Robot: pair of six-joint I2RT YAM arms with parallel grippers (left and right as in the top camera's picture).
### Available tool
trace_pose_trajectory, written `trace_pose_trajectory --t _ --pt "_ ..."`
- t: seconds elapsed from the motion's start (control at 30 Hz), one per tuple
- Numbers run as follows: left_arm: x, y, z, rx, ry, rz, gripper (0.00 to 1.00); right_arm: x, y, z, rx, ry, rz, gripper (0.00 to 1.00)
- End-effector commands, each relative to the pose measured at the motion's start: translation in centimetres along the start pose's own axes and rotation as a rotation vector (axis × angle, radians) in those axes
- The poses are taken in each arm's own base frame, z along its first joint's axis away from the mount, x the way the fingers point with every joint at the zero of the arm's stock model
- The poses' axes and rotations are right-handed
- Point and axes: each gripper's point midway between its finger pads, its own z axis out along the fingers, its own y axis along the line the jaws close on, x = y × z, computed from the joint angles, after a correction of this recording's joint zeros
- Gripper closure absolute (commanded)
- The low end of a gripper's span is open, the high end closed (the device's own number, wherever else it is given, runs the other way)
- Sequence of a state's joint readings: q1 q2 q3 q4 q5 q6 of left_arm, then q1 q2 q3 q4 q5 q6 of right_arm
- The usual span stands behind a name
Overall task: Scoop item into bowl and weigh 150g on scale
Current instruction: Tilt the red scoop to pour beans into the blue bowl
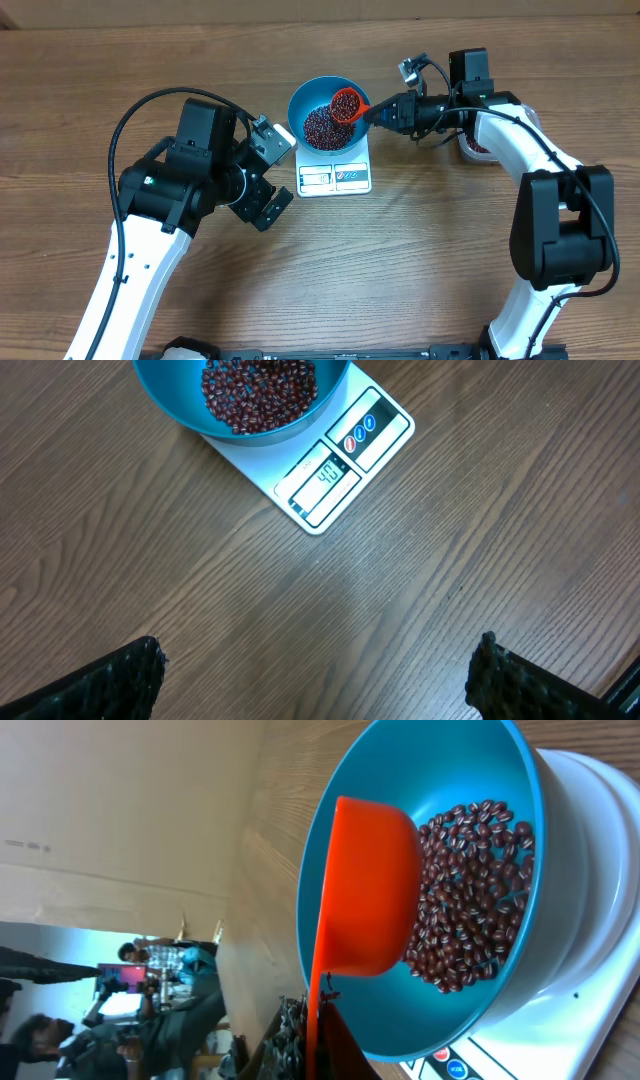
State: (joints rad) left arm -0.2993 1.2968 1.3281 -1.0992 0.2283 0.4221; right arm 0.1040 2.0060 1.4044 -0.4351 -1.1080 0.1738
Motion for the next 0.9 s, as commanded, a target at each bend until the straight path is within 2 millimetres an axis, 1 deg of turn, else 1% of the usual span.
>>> trace_pose_trajectory --t 0.0,0.07,0.2,0.27,0.37,0.53,0.6,0.67,0.87 --pt "0.1 0.0 0.2 0.008 0.003 0.007 0.0 -0.6 1.5 -0.1 0.02 -0.017 -0.105 0.96" --pt "0.1 0.0 0.2 0.008 0.003 0.007 0.0 -1.0 1.6 -0.5 0.082 -0.035 -0.147 0.96" --pt "0.1 0.0 0.2 0.008 0.003 0.006 0.0 -1.3 1.4 -1.5 0.196 -0.06 -0.174 0.96" --pt "0.1 0.0 0.2 0.008 0.003 0.007 0.0 -1.4 1.9 -1.9 0.202 -0.063 -0.205 0.96" --pt "0.1 0.0 0.2 0.008 0.003 0.007 0.0 -1.4 2.1 -2.0 0.205 -0.064 -0.206 0.96" --pt "0.1 0.0 0.2 0.008 0.003 0.007 0.0 -0.7 2.2 -1.3 0.221 -0.031 -0.276 0.96" --pt "0.1 0.0 0.2 0.008 0.003 0.007 0.0 -0.7 1.9 -1.0 0.271 -0.029 -0.284 0.96" --pt "0.1 0.0 0.2 0.008 0.003 0.007 0.0 -0.6 1.5 -0.7 0.358 -0.029 -0.305 0.96" --pt "0.1 0.0 0.2 0.008 0.003 0.007 0.0 -0.9 1.7 -0.1 0.501 -0.041 -0.365 0.96"
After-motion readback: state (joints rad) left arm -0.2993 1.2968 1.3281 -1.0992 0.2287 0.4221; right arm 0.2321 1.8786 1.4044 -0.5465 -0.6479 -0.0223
